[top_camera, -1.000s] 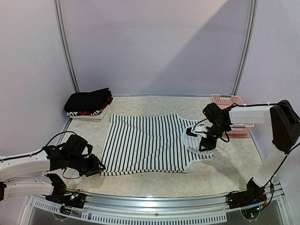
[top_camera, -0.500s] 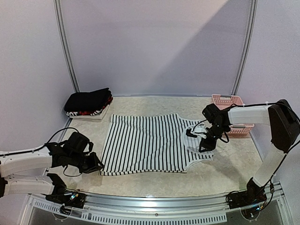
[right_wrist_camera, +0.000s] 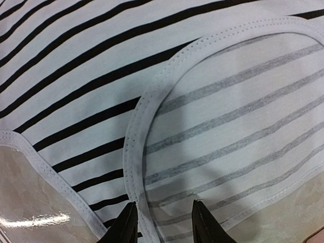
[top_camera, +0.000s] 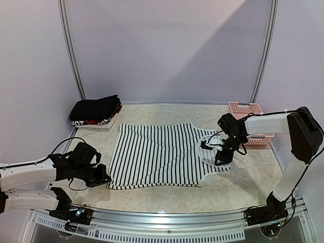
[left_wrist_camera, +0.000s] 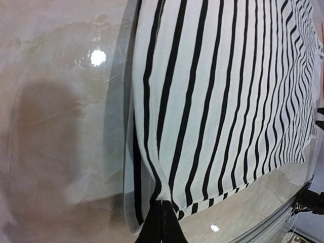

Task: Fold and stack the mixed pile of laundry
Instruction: Adjust the crumpled tank top at the center of the board.

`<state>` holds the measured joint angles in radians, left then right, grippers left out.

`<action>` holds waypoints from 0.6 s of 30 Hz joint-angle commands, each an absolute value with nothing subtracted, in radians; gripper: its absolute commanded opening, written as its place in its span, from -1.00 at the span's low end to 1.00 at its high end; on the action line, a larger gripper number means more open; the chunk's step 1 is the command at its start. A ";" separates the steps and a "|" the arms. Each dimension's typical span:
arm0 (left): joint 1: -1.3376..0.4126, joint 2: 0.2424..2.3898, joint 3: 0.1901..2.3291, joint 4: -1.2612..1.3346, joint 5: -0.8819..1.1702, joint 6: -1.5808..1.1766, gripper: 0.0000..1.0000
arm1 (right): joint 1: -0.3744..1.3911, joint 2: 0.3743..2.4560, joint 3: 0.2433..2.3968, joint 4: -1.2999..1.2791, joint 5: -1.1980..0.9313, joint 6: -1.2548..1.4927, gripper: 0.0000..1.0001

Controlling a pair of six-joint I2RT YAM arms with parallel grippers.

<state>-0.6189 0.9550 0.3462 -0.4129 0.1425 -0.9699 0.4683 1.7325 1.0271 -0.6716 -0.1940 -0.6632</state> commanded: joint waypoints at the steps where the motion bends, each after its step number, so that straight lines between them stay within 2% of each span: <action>1: -0.608 0.915 0.355 -0.461 0.146 -0.970 -1.00 | 0.466 1.772 1.013 -0.678 -0.205 -0.666 -0.27; 10: -0.609 0.595 0.330 -0.657 0.136 -1.059 -1.00 | 0.467 1.809 1.019 -0.686 -0.209 -0.667 -0.27; 18: -0.614 0.557 0.259 -0.611 0.242 -1.100 -1.00 | 0.466 1.845 1.036 -0.705 -0.219 -0.663 -0.27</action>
<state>-0.6189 0.5434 0.2874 -0.6018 0.1772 -1.0737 0.4683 1.7844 1.0485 -0.6727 -0.2081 -0.6632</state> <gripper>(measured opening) 0.012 0.365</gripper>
